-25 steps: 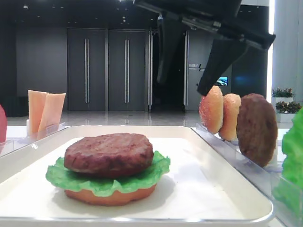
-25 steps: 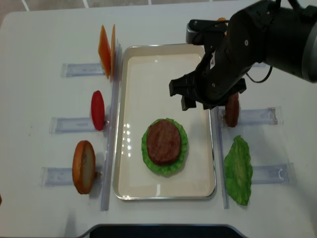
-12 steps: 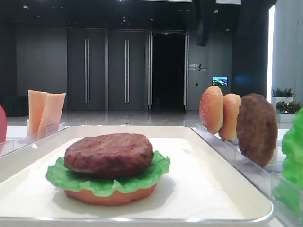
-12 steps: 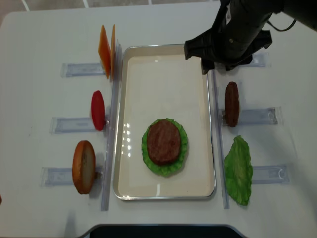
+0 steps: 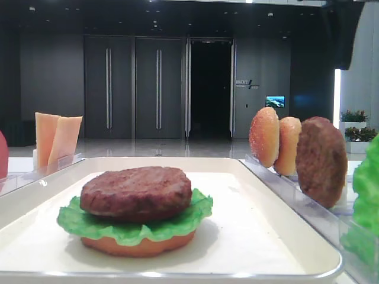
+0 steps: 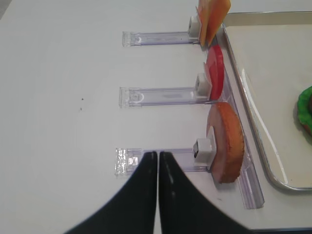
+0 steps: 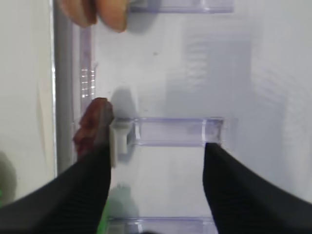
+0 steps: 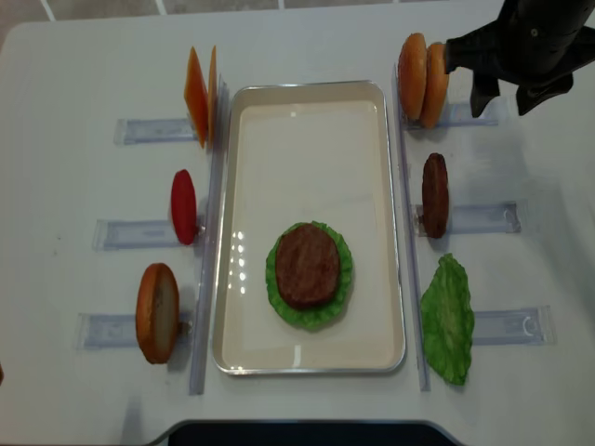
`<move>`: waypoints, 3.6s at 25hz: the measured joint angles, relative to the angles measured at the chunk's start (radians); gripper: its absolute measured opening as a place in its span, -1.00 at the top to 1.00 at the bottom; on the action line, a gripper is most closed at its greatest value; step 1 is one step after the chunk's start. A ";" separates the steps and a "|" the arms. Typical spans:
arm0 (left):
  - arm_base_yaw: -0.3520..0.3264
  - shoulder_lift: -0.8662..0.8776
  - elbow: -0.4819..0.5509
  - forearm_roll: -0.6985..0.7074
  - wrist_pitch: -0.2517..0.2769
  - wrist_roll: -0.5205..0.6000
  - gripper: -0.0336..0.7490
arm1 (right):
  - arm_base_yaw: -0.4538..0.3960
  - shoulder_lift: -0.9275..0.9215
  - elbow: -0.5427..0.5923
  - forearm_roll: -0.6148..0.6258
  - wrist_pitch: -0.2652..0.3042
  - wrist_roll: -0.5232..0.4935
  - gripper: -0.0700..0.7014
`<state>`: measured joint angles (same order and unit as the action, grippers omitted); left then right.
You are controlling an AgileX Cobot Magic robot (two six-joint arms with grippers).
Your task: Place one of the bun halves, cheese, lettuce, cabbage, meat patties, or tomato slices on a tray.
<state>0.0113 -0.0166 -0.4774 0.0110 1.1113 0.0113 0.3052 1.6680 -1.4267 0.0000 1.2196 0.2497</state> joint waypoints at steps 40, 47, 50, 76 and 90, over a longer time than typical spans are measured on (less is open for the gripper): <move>0.000 0.000 0.000 0.000 0.000 0.000 0.92 | -0.307 -0.552 0.460 0.057 0.003 -0.258 -0.29; 0.000 0.000 0.000 0.000 0.000 0.000 0.92 | -0.307 -0.860 0.613 0.060 0.003 -0.260 -0.29; 0.000 0.000 0.000 0.000 0.000 0.000 0.92 | -0.307 -1.001 0.660 0.061 0.005 -0.265 -0.29; 0.000 0.000 0.000 0.000 0.000 0.000 0.92 | -0.307 -1.638 0.907 0.084 -0.104 -0.329 -0.26; 0.000 0.000 0.000 0.000 0.000 0.000 0.92 | -0.307 -1.658 0.929 0.095 -0.083 -0.329 -0.26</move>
<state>0.0113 -0.0166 -0.4774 0.0110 1.1113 0.0113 -0.0022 0.0105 -0.4978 0.0946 1.1366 -0.0795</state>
